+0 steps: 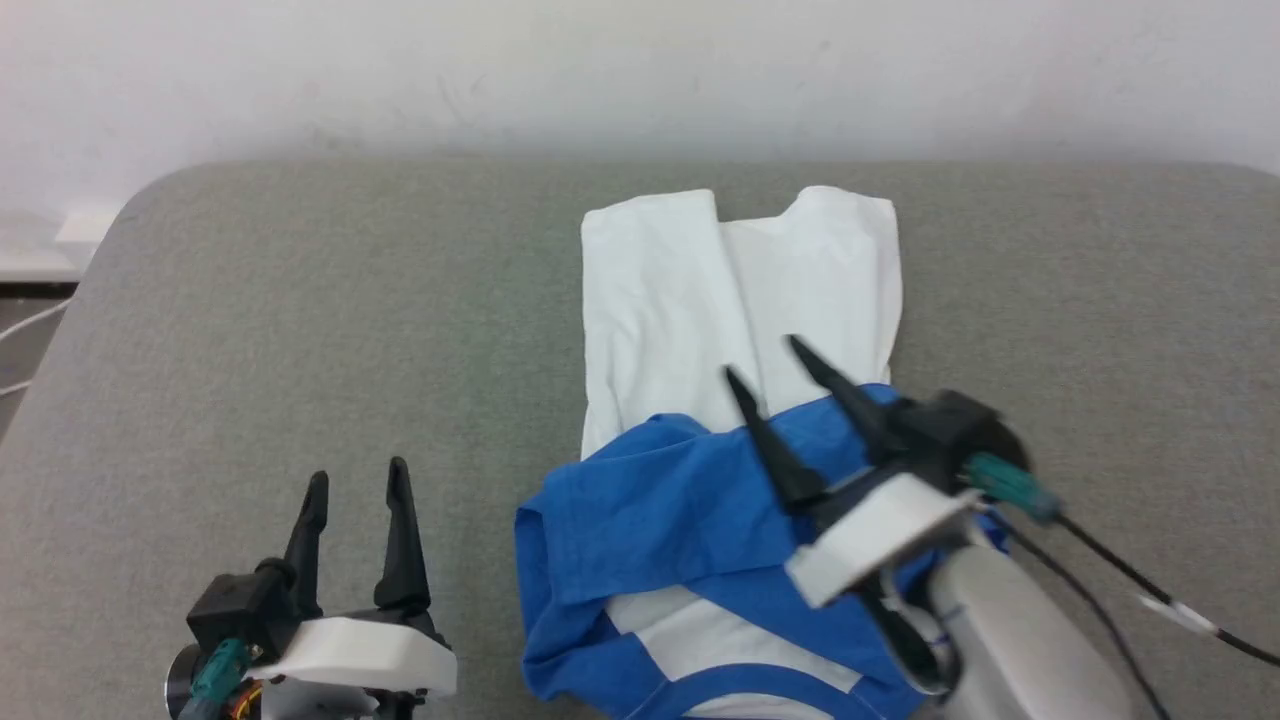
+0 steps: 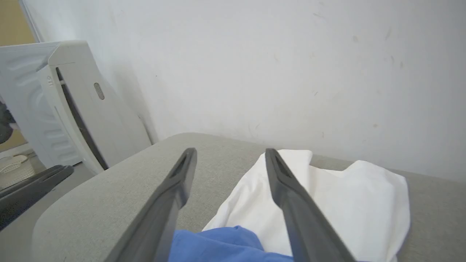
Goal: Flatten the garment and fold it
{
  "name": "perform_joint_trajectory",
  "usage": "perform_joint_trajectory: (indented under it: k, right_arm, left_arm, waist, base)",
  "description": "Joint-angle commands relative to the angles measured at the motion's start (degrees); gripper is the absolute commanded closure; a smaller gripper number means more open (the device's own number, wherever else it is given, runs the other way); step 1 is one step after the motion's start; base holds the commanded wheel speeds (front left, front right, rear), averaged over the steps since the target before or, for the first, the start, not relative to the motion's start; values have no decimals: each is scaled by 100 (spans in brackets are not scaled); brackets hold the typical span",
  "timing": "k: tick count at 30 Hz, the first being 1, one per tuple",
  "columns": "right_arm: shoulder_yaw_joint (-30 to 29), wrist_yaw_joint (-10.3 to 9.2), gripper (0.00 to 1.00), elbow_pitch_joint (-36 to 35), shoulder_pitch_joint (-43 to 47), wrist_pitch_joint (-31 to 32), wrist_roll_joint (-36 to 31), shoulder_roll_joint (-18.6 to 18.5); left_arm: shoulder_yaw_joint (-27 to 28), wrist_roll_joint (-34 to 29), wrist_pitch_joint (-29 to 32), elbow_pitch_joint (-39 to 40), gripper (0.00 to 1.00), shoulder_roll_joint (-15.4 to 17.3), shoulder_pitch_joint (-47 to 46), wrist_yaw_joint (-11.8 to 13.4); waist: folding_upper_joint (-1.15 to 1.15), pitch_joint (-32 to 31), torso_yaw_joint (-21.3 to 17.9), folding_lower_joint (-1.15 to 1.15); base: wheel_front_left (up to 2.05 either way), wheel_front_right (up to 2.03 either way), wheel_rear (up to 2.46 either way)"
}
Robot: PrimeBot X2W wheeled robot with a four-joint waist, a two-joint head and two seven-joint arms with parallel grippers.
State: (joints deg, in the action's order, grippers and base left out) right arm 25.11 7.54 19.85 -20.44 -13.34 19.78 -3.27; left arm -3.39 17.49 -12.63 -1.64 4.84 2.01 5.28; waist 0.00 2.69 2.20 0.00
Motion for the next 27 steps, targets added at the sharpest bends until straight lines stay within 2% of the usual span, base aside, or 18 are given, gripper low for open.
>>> perform_joint_trajectory:
  k: [1, 7, 12, 20, 27]
  right_arm:
    - [-305, -5, 0, -192, 237, -34, -169, -60]
    - [-1595, -5, 0, -1038, 1032, 238, -608, -181]
    - [-2269, -5, 0, -1806, 1679, 564, -799, -136]
    - [-2630, -5, 0, -2775, 2305, 981, -874, -20]
    - [-2652, -5, 0, -3058, 2272, 1046, -827, 23]
  left_arm:
    - [44, 30, -19, 45, 0, 26, 48, 42]
    - [138, 88, -61, 59, 0, 61, 86, 78]
    - [199, 133, -84, 11, 0, 102, 88, 85]
    - [169, 183, 21, -91, 0, 208, -170, 15]
    - [49, 194, 287, -267, 0, 373, -942, -160]
  waist:
    - [0, -87, -150, 0]
    - [0, -91, -325, 0]
    - [0, -73, -449, 0]
    - [0, 134, -647, 0]
    - [0, 522, -781, 0]
  base:
    - [0, 0, 0]
    - [0, 0, 0]
    - [0, 0, 0]
    - [0, 0, 0]
    - [0, 0, 0]
